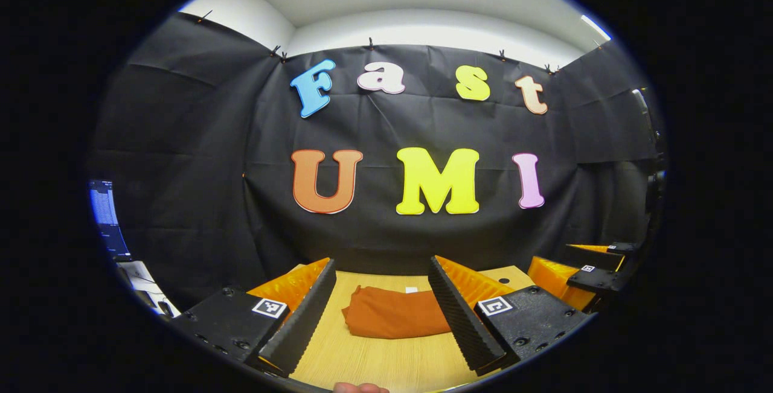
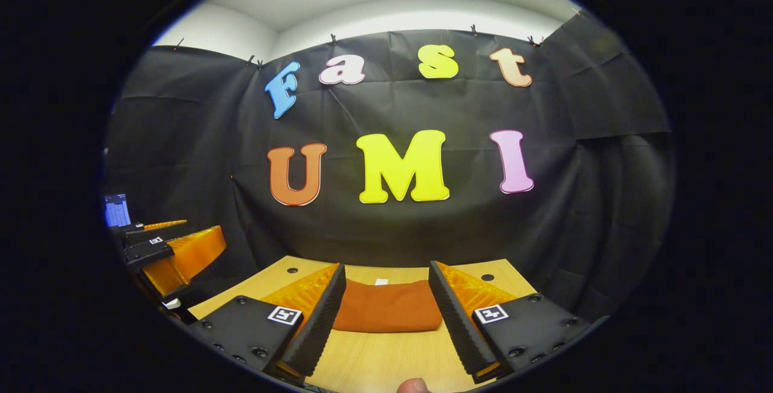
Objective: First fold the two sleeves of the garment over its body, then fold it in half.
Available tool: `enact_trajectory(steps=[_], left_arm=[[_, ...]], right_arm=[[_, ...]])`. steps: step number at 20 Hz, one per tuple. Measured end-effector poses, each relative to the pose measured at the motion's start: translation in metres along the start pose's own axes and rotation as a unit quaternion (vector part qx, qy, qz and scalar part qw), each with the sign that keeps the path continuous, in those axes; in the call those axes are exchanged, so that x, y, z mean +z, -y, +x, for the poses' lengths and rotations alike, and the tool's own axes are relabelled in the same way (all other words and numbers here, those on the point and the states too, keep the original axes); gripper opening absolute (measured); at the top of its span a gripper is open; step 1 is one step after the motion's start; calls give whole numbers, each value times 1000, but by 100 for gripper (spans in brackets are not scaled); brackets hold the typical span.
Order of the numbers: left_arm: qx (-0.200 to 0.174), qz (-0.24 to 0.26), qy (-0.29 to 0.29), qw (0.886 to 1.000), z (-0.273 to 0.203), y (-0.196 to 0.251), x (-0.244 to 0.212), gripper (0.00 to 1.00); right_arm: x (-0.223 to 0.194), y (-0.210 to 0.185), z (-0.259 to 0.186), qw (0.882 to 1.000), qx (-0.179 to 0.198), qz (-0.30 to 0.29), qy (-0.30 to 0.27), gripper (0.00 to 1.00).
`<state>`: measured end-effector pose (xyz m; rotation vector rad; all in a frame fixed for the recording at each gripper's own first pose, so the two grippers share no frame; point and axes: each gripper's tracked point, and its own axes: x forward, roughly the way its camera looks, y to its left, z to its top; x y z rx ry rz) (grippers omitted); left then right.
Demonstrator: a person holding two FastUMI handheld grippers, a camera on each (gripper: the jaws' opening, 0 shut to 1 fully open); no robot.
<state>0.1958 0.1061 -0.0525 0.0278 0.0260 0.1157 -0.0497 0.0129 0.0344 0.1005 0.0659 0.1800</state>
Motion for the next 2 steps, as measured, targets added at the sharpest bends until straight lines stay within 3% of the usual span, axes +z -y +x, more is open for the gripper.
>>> enact_trajectory(steps=[2], left_arm=[[-4,0,-1,1000,1,1,-2,99]], right_arm=[[1,3,-1,1000,-6,-3,4,88]])
